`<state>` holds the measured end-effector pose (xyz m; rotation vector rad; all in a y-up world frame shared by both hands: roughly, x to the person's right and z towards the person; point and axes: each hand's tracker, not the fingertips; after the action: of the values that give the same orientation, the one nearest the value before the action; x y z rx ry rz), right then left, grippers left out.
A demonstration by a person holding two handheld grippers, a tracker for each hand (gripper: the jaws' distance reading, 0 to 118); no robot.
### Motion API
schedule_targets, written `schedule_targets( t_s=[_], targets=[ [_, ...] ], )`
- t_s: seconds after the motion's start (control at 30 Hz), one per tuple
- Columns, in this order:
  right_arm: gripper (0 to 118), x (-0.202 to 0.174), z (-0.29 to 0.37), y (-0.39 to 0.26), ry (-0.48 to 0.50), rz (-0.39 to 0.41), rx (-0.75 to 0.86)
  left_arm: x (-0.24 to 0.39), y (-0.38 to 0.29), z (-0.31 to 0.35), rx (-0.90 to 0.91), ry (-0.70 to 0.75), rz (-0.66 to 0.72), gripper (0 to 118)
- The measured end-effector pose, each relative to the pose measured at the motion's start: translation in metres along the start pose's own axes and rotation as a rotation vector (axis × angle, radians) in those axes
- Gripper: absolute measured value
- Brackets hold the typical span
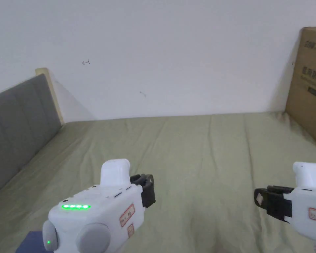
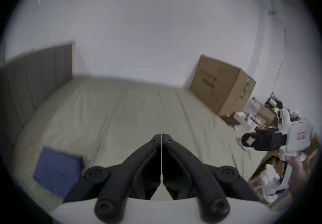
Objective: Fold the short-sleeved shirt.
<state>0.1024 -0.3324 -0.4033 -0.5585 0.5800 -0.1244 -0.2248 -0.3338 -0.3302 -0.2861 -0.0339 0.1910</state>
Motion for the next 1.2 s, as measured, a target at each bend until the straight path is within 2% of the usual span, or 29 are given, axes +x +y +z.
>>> schedule_targets(
  t_s=[0.23,0.33,0.43,0.47,0.5,0.53,0.57,0.6,0.63,0.73,0.77,0.83,1.0,1.2],
  targets=[
    [0,-0.023,0.025,0.009,-0.117,0.117,0.401,0.036,0.012,0.018,0.261,0.117,-0.137,0],
    [0,-0.030,0.028,0.009,-0.178,0.153,0.487,0.042,0.009,0.022,0.319,0.175,-0.178,0],
    [0,-0.040,0.029,0.007,-0.271,0.231,0.541,0.044,0.006,0.026,0.349,0.220,-0.179,0],
    [3,-0.042,0.028,0.007,-0.282,0.251,0.553,0.043,0.006,0.026,0.356,0.221,-0.172,4],
    [13,-0.045,0.027,0.006,-0.293,0.267,0.564,0.043,0.007,0.027,0.360,0.222,-0.167,11],
    [26,-0.046,0.027,0.005,-0.296,0.272,0.567,0.043,0.008,0.027,0.360,0.222,-0.161,27],
    [43,-0.047,0.026,0.005,-0.292,0.275,0.564,0.043,0.009,0.027,0.358,0.224,-0.157,68],
    [55,-0.048,0.026,0.005,-0.289,0.278,0.559,0.042,0.012,0.026,0.347,0.229,-0.151,99],
    [65,-0.047,0.025,0.005,-0.283,0.277,0.557,0.041,0.013,0.024,0.335,0.232,-0.145,117],
    [114,-0.047,0.025,0.005,-0.272,0.245,0.559,0.039,0.010,0.030,0.375,0.221,-0.129,118],
    [118,-0.047,0.024,0.005,-0.276,0.234,0.560,0.039,0.010,0.030,0.377,0.217,-0.133,118],
    [118,-0.047,0.029,0.004,-0.261,0.220,0.611,0.037,0.012,0.028,0.365,0.224,-0.148,118],
    [118,-0.049,0.033,0.007,-0.303,0.232,0.584,0.034,0.011,0.025,0.332,0.294,-0.168,118],
    [118,-0.050,0.033,0.008,-0.312,0.245,0.575,0.029,0.008,0.024,0.314,0.266,-0.161,118]
  ],
)
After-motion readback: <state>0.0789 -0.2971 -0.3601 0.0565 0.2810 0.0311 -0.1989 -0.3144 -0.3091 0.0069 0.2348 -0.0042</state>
